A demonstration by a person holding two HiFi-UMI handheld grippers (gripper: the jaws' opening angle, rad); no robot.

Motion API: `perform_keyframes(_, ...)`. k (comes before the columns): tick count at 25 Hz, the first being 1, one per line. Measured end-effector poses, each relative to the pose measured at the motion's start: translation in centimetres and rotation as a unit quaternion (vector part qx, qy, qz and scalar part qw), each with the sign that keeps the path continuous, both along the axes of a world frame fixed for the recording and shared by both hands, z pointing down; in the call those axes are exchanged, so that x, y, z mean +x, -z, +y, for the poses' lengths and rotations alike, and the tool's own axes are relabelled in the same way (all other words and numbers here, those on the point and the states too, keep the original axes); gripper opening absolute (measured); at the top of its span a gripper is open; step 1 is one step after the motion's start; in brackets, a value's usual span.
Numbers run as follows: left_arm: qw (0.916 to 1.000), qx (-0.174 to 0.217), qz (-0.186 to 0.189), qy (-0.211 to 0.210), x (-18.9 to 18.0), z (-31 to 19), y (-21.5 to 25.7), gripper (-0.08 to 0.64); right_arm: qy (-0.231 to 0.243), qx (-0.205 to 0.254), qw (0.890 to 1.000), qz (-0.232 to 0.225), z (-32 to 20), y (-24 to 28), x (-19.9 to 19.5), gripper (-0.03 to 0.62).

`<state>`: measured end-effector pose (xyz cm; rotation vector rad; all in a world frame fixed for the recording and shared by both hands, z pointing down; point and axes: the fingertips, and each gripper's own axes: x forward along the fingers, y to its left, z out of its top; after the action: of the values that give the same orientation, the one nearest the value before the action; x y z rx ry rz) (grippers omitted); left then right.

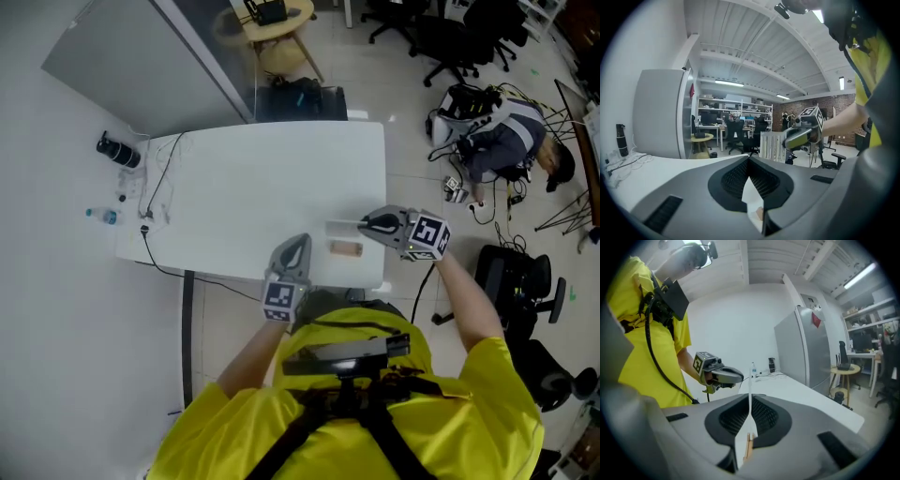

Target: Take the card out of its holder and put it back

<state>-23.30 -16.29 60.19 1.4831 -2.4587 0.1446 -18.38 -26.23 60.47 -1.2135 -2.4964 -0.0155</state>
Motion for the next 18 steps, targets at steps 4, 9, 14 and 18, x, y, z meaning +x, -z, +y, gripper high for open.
perform_keyframes(4,0.9999,-0.009,0.008,0.008,0.1,0.8,-0.4,0.006,0.016,0.003,0.999,0.028,0.9,-4.3,1.2,0.02)
perform_keyframes(9,0.9996,-0.02,0.019,0.009,0.2,0.9,-1.5,0.006,0.017,-0.003,0.999,0.044,1.2,-6.9,1.1,0.02)
perform_keyframes(14,0.9994,-0.021,0.026,0.013,0.3,0.6,-2.2,0.006,0.002,-0.008,0.998,0.057,0.7,-8.6,1.2,0.02)
perform_keyframes(18,0.9993,-0.022,0.03,0.01,0.2,0.6,-2.7,0.006,-0.007,-0.009,0.998,0.062,0.6,-9.7,1.4,0.02)
